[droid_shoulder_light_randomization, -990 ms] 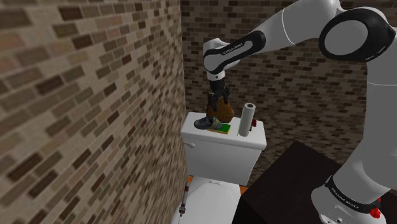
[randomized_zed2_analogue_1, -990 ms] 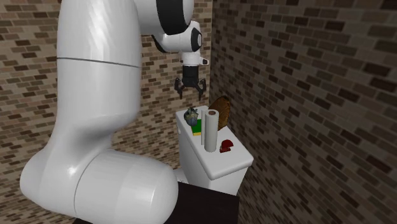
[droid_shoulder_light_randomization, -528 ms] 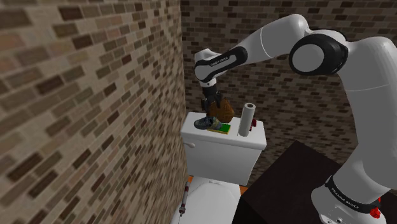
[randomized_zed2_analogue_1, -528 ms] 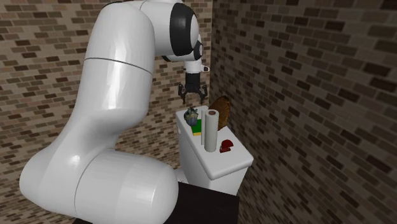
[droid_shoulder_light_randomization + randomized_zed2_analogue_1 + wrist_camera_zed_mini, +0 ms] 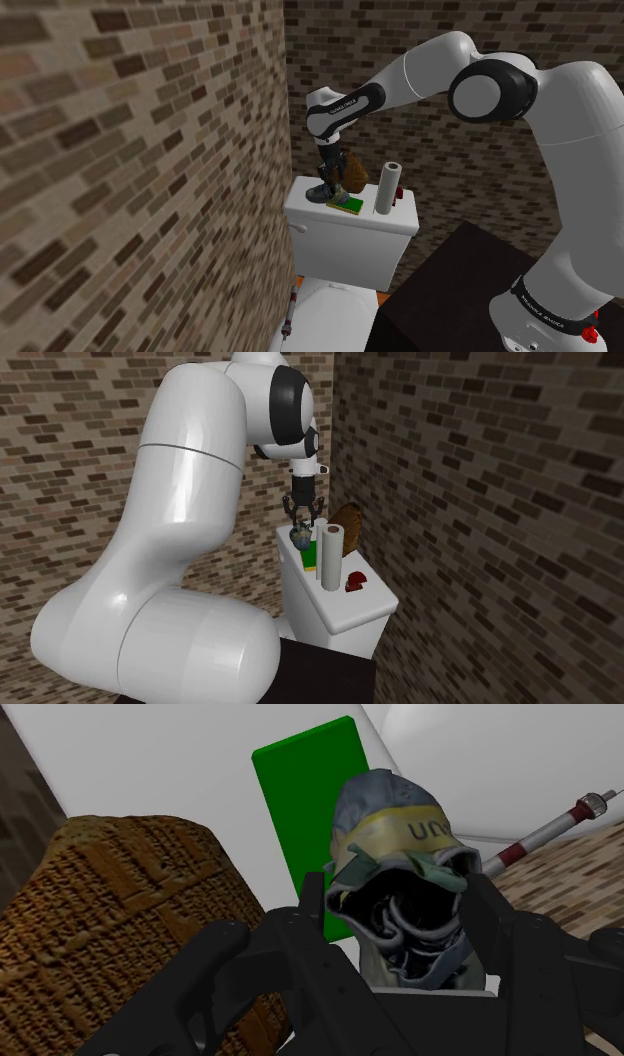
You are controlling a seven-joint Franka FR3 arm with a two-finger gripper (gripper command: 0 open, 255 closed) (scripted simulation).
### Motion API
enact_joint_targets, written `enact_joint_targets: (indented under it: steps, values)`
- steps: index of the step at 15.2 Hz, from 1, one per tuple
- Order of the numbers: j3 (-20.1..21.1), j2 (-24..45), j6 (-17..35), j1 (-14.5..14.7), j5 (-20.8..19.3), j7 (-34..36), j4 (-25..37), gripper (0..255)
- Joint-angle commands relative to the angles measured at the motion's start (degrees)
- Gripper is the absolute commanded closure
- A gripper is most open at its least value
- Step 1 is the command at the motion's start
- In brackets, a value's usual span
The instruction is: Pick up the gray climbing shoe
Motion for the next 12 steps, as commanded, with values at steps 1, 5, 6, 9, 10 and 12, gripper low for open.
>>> enact_joint_targets:
  steps: [1, 5, 6, 9, 10, 12]
  values:
    - [0.0, 0.0, 0.1, 0.0, 0.0, 0.0, 0.0, 255]
    - [0.0, 0.1, 0.1, 0.0, 0.0, 0.0, 0.0, 255]
    - [0.0, 0.1, 0.1, 0.0, 0.0, 0.0, 0.0, 255]
    - [0.0, -0.2, -0.6, 0.1, 0.0, 0.0, 0.5, 255]
    - [0.0, -0.6, -1.1, 0.1, 0.0, 0.0, 0.6, 255]
    - [0.0, -1.4, -2.2, 0.1, 0.1, 0.0, 0.8, 255]
